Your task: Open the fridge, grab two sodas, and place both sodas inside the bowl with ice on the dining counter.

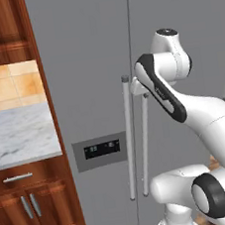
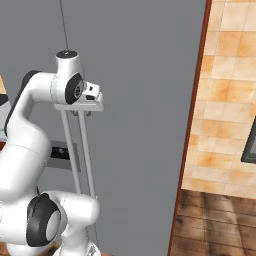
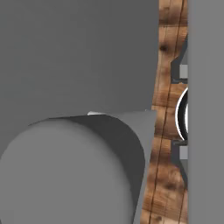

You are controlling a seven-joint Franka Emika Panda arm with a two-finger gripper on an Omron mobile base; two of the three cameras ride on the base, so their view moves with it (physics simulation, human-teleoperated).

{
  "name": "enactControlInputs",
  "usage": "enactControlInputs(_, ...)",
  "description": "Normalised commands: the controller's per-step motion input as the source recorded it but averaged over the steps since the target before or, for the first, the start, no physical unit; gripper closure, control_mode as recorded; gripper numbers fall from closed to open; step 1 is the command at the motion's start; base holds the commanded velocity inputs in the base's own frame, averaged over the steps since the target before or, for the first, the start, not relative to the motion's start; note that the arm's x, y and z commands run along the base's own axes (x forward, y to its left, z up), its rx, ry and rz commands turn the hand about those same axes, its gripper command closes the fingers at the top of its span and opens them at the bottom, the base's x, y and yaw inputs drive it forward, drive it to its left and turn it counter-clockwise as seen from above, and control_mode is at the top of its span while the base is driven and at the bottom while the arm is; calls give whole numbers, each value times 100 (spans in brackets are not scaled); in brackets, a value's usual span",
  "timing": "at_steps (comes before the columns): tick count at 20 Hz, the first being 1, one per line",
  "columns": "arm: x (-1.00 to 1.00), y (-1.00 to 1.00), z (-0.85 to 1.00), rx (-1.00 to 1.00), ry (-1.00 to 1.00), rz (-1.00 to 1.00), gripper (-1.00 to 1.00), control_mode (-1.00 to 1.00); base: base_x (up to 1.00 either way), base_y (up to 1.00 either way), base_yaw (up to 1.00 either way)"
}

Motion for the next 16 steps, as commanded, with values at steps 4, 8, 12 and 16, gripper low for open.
enactControlInputs(4,-1,0,0,0,0,0,-100,100,-24,1,0)
enactControlInputs(8,0,0,0,0,0,0,-100,100,-56,16,0)
enactControlInputs(12,0,0,0,0,0,0,-100,100,-46,40,0)
enactControlInputs(16,0,0,0,0,0,0,-100,100,-54,28,-5)
